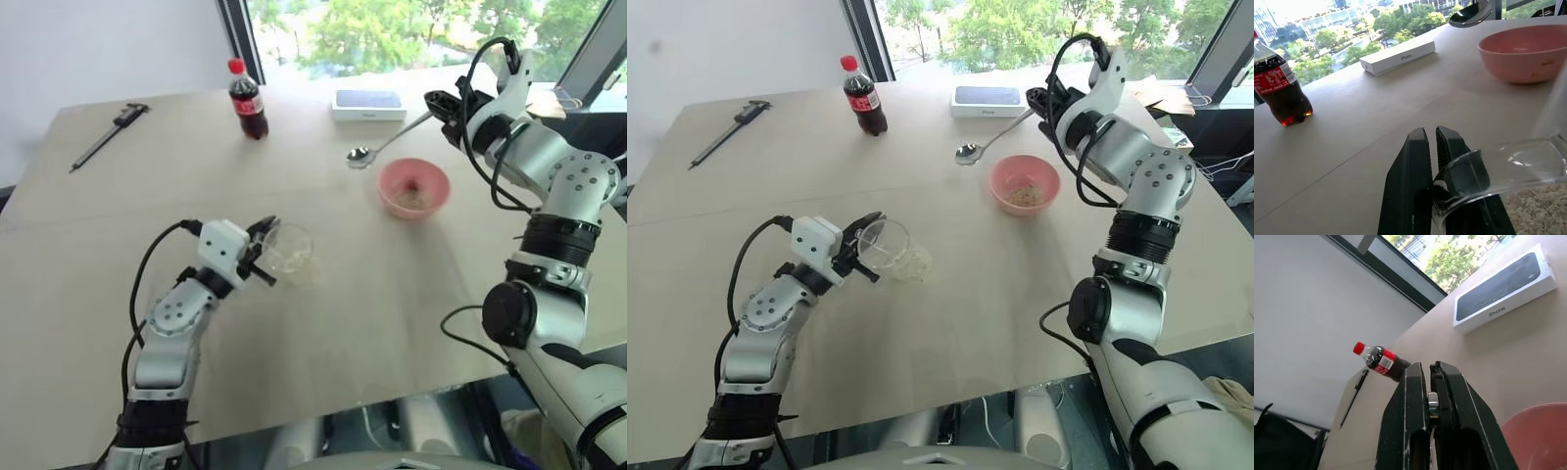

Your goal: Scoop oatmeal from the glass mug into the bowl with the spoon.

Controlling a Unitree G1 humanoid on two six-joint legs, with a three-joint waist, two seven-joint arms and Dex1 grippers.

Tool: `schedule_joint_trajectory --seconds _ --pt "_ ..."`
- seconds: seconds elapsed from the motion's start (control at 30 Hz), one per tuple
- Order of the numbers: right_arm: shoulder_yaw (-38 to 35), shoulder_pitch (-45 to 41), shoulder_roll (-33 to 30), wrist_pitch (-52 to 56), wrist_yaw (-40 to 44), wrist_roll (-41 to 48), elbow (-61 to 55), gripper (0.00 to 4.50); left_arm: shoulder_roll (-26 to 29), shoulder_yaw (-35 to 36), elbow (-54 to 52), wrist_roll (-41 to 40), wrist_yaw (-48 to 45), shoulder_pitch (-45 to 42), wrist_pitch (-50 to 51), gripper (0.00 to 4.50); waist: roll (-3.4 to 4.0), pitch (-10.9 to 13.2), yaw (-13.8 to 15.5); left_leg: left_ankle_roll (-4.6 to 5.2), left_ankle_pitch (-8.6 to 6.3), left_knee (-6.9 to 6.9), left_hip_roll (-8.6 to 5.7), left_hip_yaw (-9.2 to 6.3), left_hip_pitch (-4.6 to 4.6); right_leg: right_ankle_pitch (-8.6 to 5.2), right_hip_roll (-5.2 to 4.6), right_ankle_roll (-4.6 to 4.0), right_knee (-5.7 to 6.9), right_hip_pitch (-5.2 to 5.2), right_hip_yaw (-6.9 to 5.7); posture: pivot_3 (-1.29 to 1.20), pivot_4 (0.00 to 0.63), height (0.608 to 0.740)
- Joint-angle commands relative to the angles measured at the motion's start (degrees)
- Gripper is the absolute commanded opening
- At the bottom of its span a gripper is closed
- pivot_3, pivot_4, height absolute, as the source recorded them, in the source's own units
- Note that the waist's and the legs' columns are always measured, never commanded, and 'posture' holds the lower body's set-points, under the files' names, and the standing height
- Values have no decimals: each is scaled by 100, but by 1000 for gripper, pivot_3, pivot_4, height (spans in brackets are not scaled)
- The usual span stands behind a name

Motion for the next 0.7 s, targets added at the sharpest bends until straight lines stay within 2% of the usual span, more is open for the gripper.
schedule_joint_trajectory --seconds 0.03,0.2,0.37,0.53,0.7 --pt "170 -222 -189 318 501 489 -438 0 -31 -49 182 155 235 -284 182 38 0 0 0 0 0 0 0 -1 0 0 0 0 0 0 -1 0 150 740" --pt "408 -511 -443 624 1155 922 -621 0 -63 -123 721 359 501 -999 315 38 0 0 2 1 0 3 -3 -1 -2 0 0 1 -1 1 -2 0 150 740" --pt "628 -613 -472 850 1422 1285 -831 0 -90 -160 1282 545 723 -1768 182 38 -3 -1 -5 1 1 3 -2 -7 -4 0 2 1 -3 0 -6 0 150 740" --pt "1333 -410 -631 421 1849 597 -1110 0 -173 -250 1884 508 621 -2671 176 38 -3 -1 21 1 1 4 -5 -12 -13 0 -1 1 -9 -3 -11 0 150 740" --pt "1975 -232 -825 -151 2356 -169 -1179 0 -241 -381 2198 434 316 -3076 141 38 -3 -1 10 0 1 12 -11 -24 -22 1 -5 2 -10 -3 -22 0 150 740"
